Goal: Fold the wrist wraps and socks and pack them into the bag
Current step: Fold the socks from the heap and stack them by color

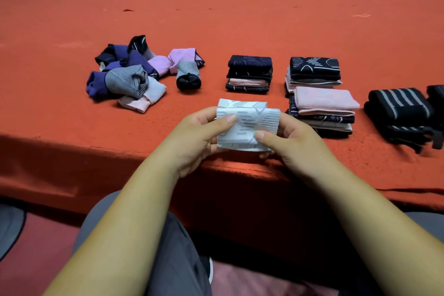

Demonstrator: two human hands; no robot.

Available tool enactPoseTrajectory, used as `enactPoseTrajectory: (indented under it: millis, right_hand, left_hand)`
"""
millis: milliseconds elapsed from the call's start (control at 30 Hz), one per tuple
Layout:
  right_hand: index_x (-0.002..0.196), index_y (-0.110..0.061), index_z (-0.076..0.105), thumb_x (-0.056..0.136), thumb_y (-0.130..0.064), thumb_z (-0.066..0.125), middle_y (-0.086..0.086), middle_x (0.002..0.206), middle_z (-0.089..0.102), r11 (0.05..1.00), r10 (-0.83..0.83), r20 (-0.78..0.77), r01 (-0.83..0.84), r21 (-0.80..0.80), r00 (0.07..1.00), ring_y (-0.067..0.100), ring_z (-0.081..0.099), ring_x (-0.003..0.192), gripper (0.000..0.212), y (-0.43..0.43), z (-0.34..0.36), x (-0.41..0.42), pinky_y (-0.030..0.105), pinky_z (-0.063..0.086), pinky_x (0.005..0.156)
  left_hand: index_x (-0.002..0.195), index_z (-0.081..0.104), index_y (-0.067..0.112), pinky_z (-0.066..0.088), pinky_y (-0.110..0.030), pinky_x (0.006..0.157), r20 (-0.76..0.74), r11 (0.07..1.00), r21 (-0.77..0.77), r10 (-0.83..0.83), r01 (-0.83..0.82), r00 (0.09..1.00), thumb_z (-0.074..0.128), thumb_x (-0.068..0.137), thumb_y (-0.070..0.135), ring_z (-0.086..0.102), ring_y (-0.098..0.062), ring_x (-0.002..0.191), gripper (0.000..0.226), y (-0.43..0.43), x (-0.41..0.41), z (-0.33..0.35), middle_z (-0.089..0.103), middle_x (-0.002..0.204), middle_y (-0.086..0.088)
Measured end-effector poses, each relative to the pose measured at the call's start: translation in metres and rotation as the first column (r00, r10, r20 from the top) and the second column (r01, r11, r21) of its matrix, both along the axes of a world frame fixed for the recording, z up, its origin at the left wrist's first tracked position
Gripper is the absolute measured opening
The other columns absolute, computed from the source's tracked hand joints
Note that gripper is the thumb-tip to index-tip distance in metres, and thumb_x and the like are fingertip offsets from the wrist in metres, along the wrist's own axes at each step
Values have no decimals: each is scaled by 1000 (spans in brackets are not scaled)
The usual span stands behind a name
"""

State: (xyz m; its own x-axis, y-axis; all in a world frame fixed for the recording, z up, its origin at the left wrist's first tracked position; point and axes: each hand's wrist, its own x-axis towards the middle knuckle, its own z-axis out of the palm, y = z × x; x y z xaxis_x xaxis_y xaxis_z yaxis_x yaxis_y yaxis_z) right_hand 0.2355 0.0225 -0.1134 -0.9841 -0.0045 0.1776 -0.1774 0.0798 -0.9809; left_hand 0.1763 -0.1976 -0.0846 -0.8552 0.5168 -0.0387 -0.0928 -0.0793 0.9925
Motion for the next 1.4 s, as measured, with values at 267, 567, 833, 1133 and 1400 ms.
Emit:
enactPoseTrajectory:
  millis: [267,567,833,1133,1400]
  right_hand:
    - [127,-16,66,98,-8,72,6,112,80,994,-89,27,88,59,996,16,73,92,31,-2,-3,-10,35,53,77]
    - [121,-20,72,102,-22,71,-11,114,80,970,-208,19,204,134,978,8,74,109,20,-9,2,-11,40,54,107]
    - [120,-26,74,102,-30,70,-16,112,79,953,-220,20,210,217,975,6,74,108,19,-10,4,-12,40,53,105]
    - [126,-23,58,98,-23,73,-4,104,79,915,-396,40,390,104,918,14,77,89,32,-18,6,-25,44,60,94]
    - [113,-23,70,100,-12,65,-5,113,64,738,-381,-360,515,437,852,9,67,95,18,-25,3,-40,12,46,90]
  left_hand:
    - [120,70,13,56,-60,100,-66,986,-48,156,-159,986,73,96,4,75,-25,104,26,2,-5,-3,79,114,-10]
    - [123,73,17,59,-51,94,34,984,-32,174,-173,984,61,106,37,73,-27,103,30,9,-9,0,77,116,-9]
    - [121,74,17,55,-65,97,-74,974,-55,216,-220,974,64,106,25,72,-25,100,20,8,-15,-6,76,116,-11]
    - [118,66,0,63,-30,73,-56,952,-91,287,-291,956,78,95,10,77,-22,90,28,5,-31,-11,77,111,-19]
    - [90,58,23,55,-37,61,-443,854,-140,400,-502,803,75,97,21,58,-22,65,19,17,-64,-17,60,79,-6]
